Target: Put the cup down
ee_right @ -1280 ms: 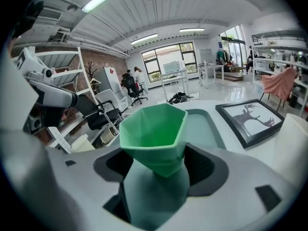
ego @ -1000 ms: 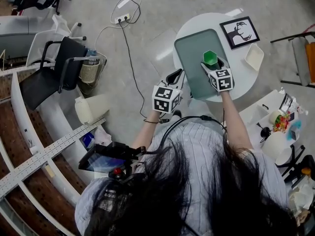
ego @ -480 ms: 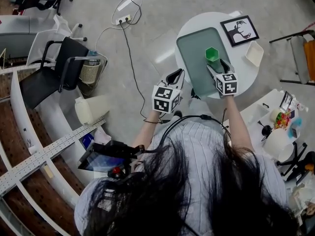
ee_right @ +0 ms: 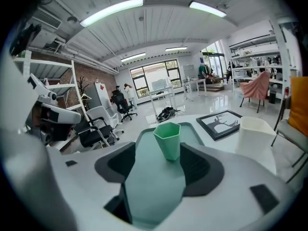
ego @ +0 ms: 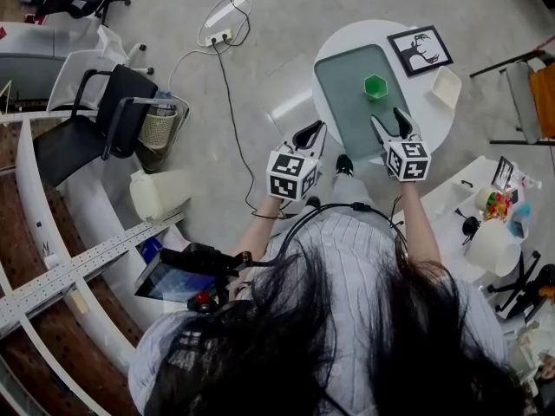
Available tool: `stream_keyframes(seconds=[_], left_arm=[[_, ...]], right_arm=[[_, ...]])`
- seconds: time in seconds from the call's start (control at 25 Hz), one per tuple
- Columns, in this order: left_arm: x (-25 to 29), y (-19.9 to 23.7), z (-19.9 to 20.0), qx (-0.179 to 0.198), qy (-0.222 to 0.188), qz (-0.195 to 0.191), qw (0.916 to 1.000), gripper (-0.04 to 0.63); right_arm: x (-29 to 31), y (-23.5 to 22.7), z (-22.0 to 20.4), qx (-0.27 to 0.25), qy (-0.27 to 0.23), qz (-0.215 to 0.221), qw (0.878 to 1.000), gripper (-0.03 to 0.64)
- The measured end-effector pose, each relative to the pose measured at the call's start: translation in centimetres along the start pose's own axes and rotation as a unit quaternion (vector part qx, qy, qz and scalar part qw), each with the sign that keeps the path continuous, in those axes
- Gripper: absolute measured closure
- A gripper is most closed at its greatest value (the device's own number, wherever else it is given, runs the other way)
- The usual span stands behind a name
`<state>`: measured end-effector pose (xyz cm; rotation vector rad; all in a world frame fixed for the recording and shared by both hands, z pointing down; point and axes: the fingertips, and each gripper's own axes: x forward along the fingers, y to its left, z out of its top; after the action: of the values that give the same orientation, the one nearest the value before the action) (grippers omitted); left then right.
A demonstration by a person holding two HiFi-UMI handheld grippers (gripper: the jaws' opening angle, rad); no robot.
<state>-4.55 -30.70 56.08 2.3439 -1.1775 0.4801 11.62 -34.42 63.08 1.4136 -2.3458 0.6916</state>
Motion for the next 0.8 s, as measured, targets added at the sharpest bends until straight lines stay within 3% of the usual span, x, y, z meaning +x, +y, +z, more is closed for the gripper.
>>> stream_keyframes(seconds=[0.48,0.8], left_arm=[[-5.3,-0.7,-0.7,0.010,-0.034,0.002,0.9994,0.562],[-11.0,-0.7,-1.8,0.014,-0.060,0.004,0.9981,0.563]], right_arm=[[-4.0,7.3,4.0,0.042,-0.092,0.015,0.995,0.324],[-6.0,13.4,3.4,0.030,-0.105,0.032,0.993,0.333]])
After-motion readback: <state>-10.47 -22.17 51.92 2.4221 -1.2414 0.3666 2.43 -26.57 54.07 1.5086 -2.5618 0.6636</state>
